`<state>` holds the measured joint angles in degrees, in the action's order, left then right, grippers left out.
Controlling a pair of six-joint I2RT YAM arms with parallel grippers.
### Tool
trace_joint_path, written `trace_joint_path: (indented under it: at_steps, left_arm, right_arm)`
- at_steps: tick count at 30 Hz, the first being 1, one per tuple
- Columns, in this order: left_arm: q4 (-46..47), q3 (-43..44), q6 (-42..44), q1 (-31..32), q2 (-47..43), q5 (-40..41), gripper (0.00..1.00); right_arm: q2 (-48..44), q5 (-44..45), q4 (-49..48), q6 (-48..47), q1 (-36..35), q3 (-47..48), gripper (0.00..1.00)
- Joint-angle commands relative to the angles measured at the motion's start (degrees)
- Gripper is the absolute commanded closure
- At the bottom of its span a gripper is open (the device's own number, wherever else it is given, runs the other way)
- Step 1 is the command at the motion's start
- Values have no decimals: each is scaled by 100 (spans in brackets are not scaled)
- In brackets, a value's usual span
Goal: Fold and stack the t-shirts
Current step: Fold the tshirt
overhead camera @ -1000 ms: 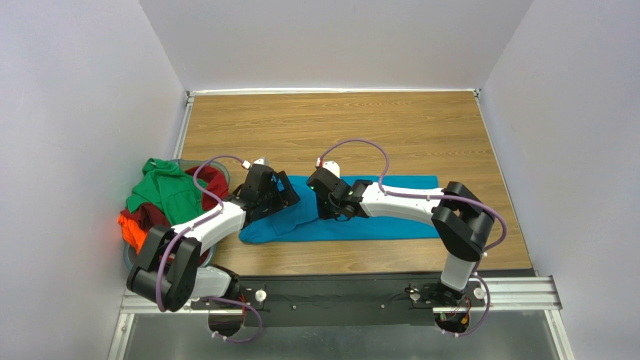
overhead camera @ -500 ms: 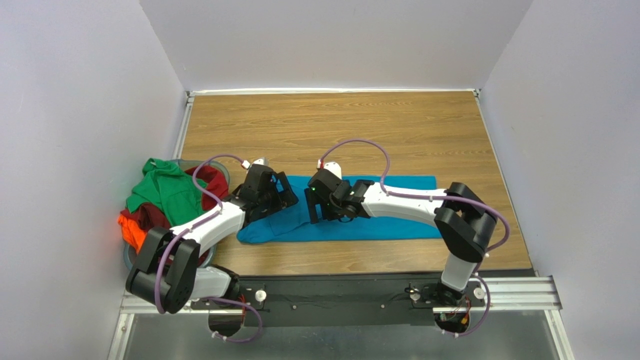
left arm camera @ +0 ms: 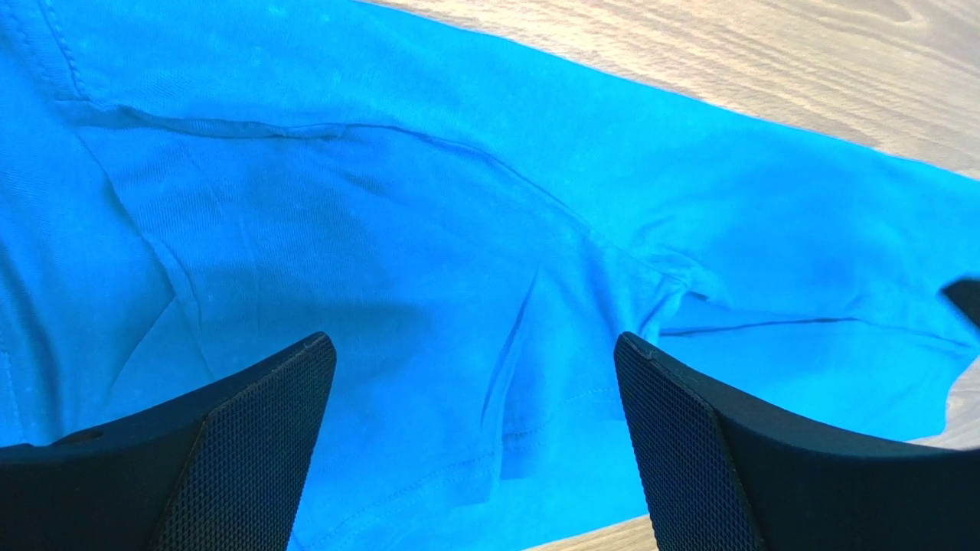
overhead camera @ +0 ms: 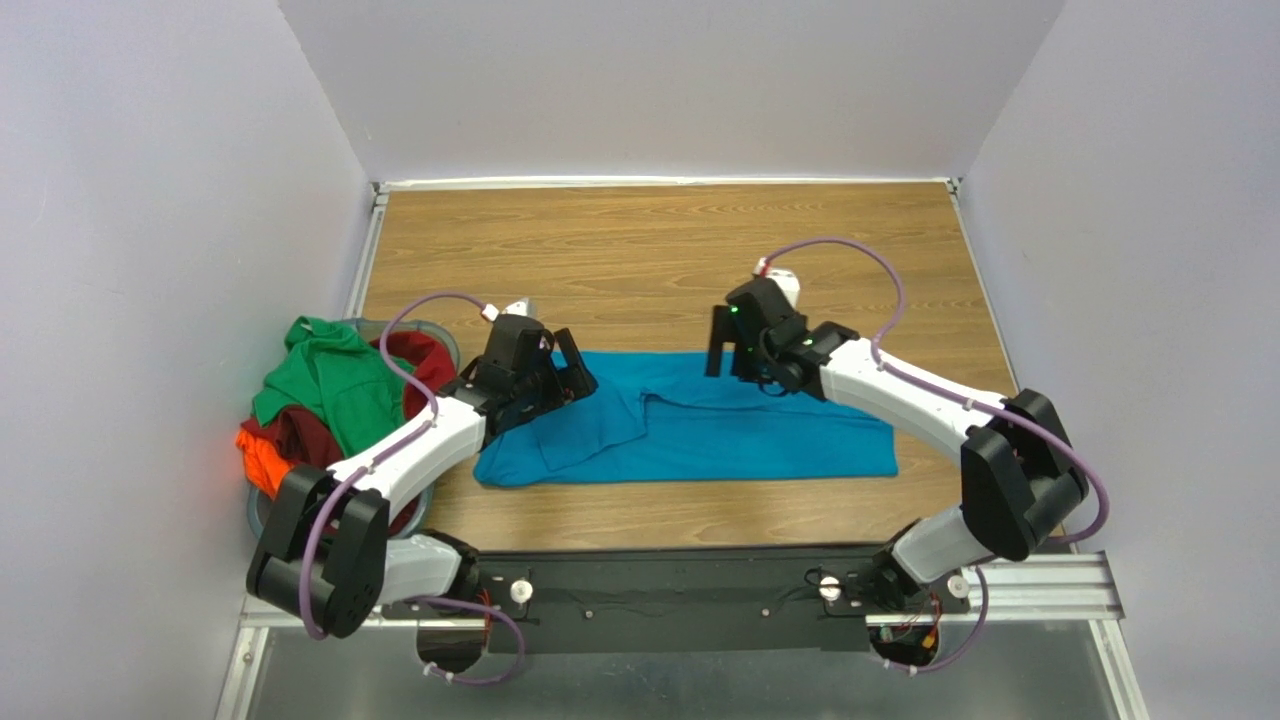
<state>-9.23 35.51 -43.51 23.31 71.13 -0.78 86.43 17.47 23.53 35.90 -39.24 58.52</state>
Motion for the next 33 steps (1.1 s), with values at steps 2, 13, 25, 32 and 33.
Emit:
trace_joint_path:
  at_steps: [2,13,25,32,33]
  left_arm:
    - [246,167,79,-28,462,-81,2]
    - [510,1107,325,-37,2229,-46,2]
    - [396,2284,562,-107,3485,25,2]
    - [45,4243,738,-116,4943,-80,2]
    - [-190,4776,721,-107,5319,-72,2]
  right_arm:
    - [136,-6,152,-320,1021,-315,0]
    - [1015,-499,-305,-663,1806,-517,0]
    - [43,-1499,-402,-523,1833,-1764,0]
    - [-908,-2906,-410,-812,1719,-2442,0]
    - [-926,-3212,-402,-847,1675,-2486,0]
